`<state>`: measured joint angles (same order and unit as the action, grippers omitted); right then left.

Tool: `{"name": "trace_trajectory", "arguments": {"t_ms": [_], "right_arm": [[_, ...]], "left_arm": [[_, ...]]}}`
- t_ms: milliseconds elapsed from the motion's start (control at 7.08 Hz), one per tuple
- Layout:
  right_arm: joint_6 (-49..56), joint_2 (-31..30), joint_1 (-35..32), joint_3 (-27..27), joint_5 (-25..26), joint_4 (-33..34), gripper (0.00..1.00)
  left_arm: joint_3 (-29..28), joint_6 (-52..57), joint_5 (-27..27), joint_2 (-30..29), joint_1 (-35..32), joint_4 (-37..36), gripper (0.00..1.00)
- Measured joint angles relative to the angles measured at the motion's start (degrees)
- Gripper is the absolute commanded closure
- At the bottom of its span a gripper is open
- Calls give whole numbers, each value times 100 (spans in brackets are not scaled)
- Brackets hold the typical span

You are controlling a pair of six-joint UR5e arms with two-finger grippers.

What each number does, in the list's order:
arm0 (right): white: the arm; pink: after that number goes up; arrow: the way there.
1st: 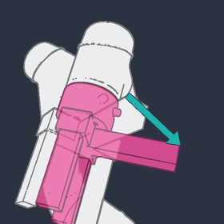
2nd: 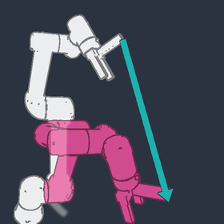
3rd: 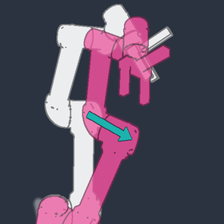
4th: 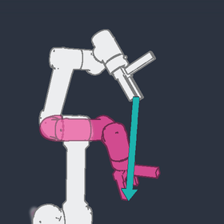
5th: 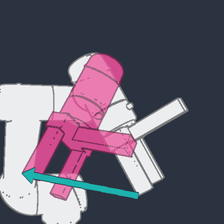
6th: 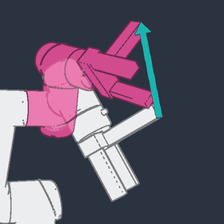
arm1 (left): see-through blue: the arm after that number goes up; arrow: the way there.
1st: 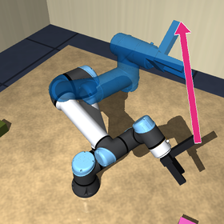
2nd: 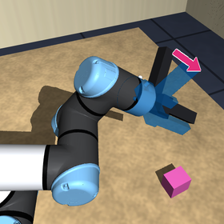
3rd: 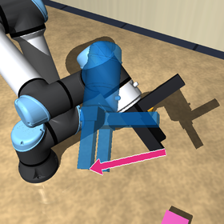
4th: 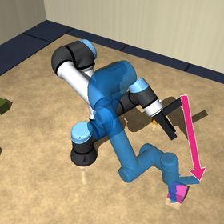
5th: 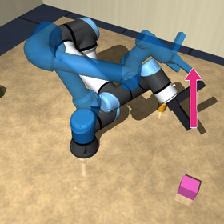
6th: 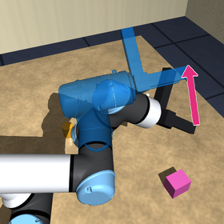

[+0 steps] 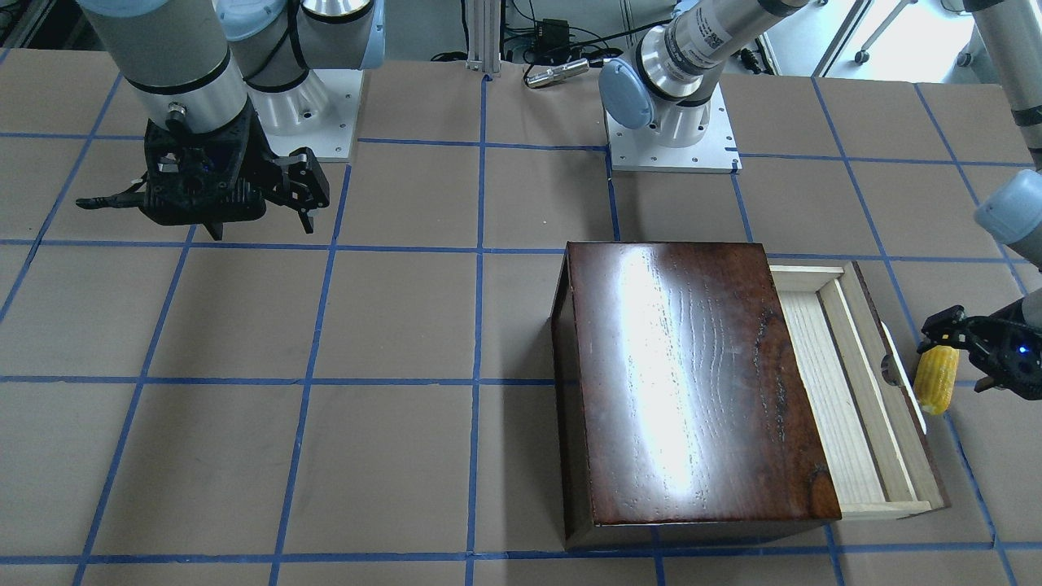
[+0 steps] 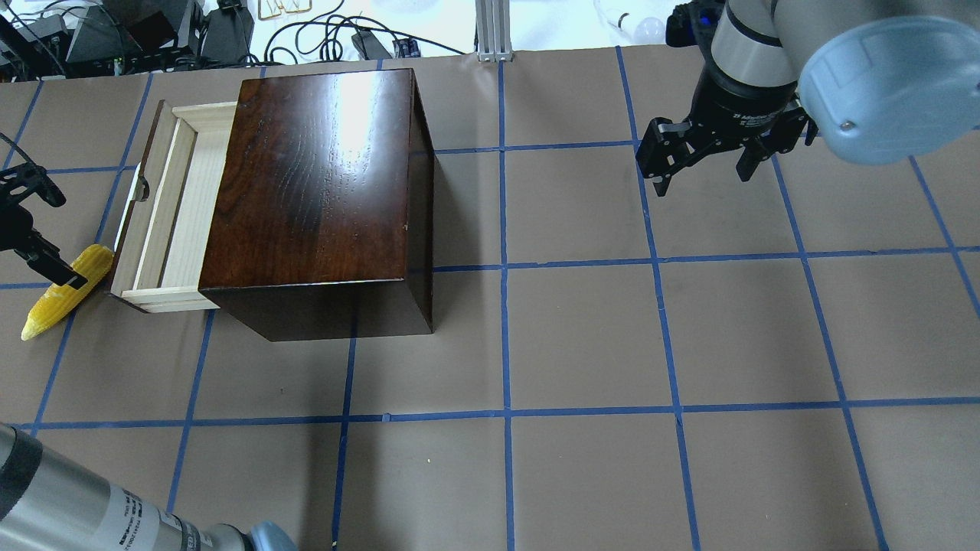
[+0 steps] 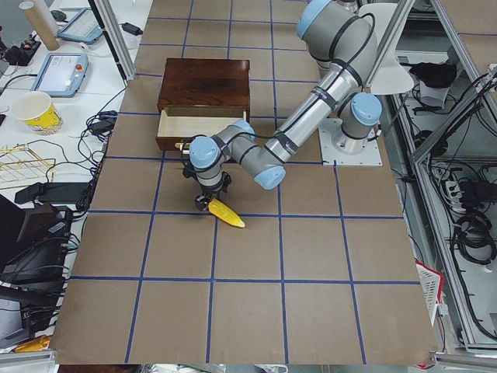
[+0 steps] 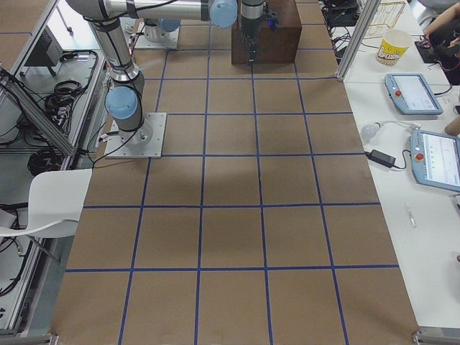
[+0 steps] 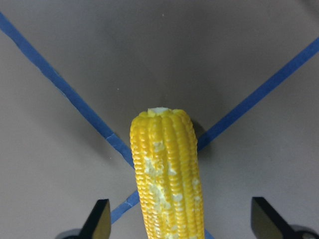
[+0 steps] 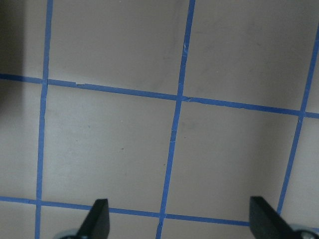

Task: Open drawer and put corn inside
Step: 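Lower the left gripper and grasp the yellow corn cob, then lift the corn and carry it over the open drawer with the left gripper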

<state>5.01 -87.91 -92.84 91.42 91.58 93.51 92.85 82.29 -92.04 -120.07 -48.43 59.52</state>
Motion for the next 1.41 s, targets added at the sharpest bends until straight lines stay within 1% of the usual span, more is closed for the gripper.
{"name": "trace_trajectory", "arguments": {"t_ms": [141,282,424,706,847,1271,1412], "right_arm": [[0,-1,5,-1,0,0,0],[0,-2,9,-1,0,0,0],[0,-2,11,-1,0,0,0],[0,0,12,-1,0,0,0],[0,1,8,-1,0,0,0],[0,2,6,-1,0,0,0],[0,2,5,-1,0,0,0]], "left_arm": [[-14,15,-8,-84,0,-21,8],[-31,37,-20,-153,0,-68,10],[-41,48,-23,-214,0,-117,56],[-50,7,-25,-279,0,-147,89],[-51,-17,-24,-291,-1,-149,100],[-85,-72,-8,-216,-23,-143,100],[-184,-117,-11,-132,-57,-116,100]]}}
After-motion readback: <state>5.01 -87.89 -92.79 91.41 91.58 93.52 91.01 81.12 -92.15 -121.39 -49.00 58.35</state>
